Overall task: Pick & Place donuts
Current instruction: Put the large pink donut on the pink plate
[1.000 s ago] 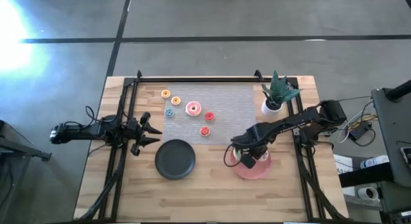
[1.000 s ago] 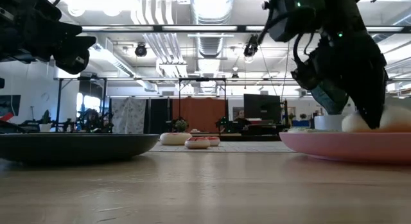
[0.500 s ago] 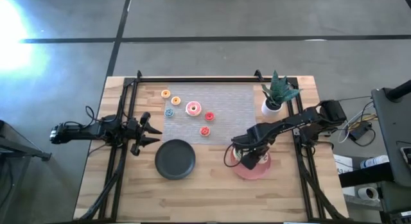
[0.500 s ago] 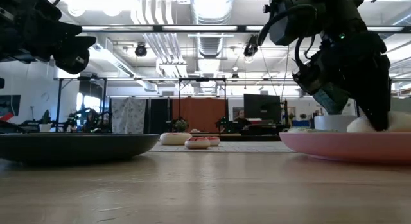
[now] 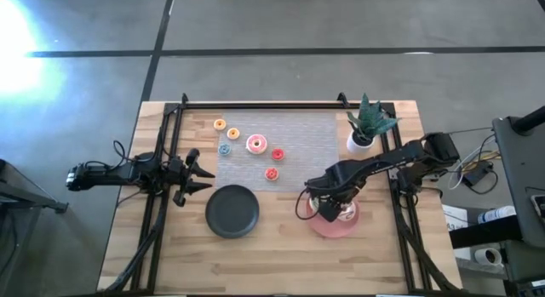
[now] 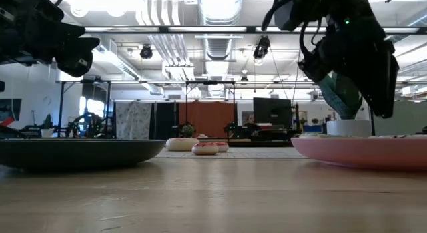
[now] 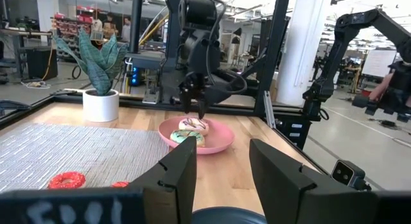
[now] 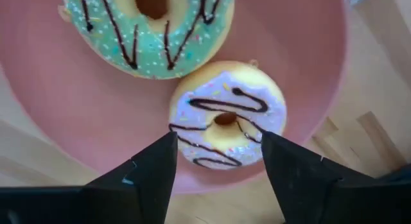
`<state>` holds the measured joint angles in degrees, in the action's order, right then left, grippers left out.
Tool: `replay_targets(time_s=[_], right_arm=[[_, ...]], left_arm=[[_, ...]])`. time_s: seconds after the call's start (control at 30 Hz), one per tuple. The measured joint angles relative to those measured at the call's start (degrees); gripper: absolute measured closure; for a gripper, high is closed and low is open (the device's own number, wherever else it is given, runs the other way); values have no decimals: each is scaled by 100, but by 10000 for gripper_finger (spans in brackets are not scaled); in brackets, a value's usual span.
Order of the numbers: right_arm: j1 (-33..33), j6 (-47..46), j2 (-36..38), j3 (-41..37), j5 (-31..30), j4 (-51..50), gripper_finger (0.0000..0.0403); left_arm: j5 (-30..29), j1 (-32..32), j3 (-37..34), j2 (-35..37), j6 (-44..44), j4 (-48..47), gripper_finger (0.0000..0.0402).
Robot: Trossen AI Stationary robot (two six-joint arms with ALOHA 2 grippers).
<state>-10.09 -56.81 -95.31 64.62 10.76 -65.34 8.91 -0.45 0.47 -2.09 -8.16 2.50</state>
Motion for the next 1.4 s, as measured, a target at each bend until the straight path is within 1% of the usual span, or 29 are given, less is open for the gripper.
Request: replay_targets(time_s=[0.13, 0.5, 0.63, 0.77, 1.03, 1.27, 1.4], right_arm=[[0, 10, 2, 254, -180, -226, 184], [-14, -62, 2, 655, -254, -366, 183], [-20, -24, 23, 840, -481, -390, 183], [-20, 19, 33, 1182, -775, -387, 183], [-17, 315, 36, 1836, -1706, -374, 183], [-15, 584, 42, 1983, -2100, -386, 183], [12, 772, 42, 1958, -2150, -396, 183]], left_arm=[[0, 0, 0, 0, -1, 0, 283], [0, 0, 0, 0, -2, 0, 283], [0, -2, -2, 0, 0, 0, 283], [0, -1, -1, 0, 0, 0, 283], [0, -2, -1, 0, -1, 0, 283], [0, 0, -2, 0, -2, 0, 283], [0, -1, 0, 0, -1, 0, 283]])
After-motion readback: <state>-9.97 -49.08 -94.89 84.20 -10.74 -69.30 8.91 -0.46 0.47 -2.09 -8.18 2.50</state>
